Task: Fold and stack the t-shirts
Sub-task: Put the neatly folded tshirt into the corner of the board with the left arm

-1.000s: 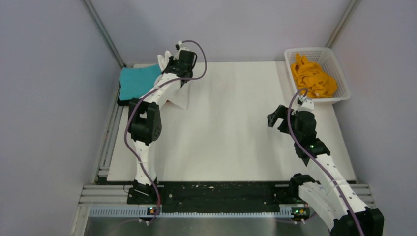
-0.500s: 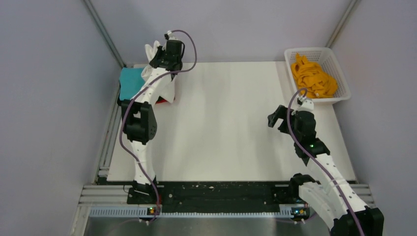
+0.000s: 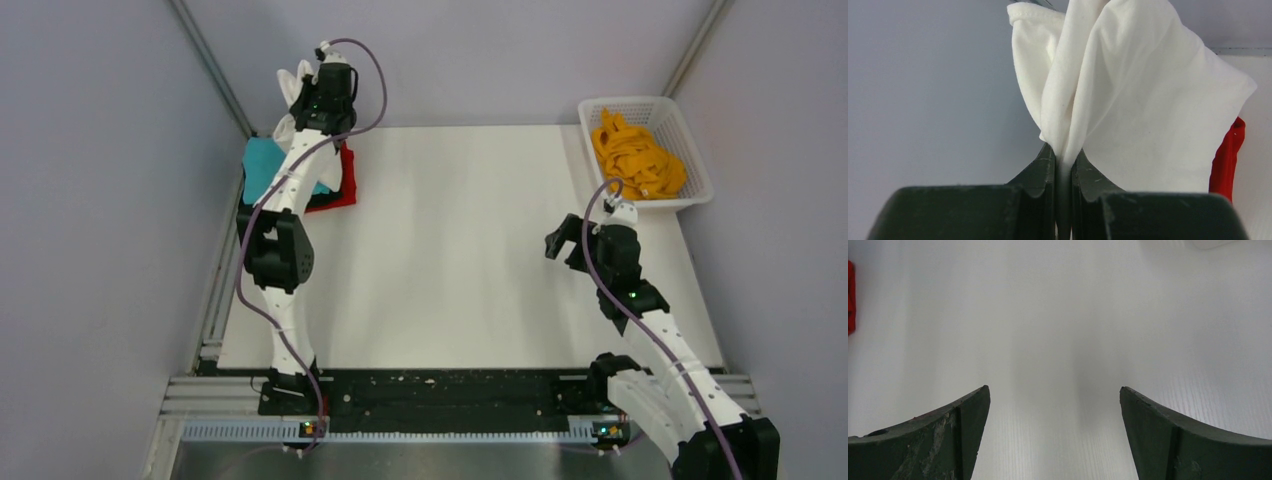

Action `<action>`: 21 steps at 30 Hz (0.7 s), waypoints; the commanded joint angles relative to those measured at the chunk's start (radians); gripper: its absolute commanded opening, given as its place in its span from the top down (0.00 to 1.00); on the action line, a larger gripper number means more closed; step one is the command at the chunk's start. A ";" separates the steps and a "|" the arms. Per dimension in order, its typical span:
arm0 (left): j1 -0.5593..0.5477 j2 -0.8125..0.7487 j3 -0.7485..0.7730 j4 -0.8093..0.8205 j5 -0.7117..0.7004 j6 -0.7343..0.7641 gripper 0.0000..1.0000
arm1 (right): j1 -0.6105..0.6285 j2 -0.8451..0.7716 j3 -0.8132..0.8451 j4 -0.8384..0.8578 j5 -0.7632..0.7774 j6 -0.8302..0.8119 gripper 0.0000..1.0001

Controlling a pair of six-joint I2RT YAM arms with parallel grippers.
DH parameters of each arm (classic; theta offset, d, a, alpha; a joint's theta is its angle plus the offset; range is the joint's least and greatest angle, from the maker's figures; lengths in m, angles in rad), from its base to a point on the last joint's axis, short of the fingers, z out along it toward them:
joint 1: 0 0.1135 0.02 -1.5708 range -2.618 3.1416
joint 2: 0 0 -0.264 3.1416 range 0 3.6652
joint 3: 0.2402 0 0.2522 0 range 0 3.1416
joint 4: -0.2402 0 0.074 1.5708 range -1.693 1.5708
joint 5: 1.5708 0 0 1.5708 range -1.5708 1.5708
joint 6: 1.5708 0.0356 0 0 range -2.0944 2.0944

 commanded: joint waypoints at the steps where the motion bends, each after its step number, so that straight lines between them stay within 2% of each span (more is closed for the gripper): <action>1: 0.028 -0.036 0.041 0.066 -0.014 0.025 1.00 | -0.006 0.007 0.012 0.015 0.017 -0.014 0.01; 6: 0.057 -0.017 0.022 0.091 -0.007 0.015 1.00 | -0.005 0.031 0.014 0.022 0.018 -0.014 0.01; 15: 0.046 -0.113 -0.270 0.375 -0.019 0.034 1.00 | -0.005 0.079 0.018 0.030 0.015 -0.010 0.01; 21: 0.038 -0.115 -0.374 0.570 -0.074 0.082 1.00 | -0.006 0.097 0.022 0.029 0.005 -0.009 0.01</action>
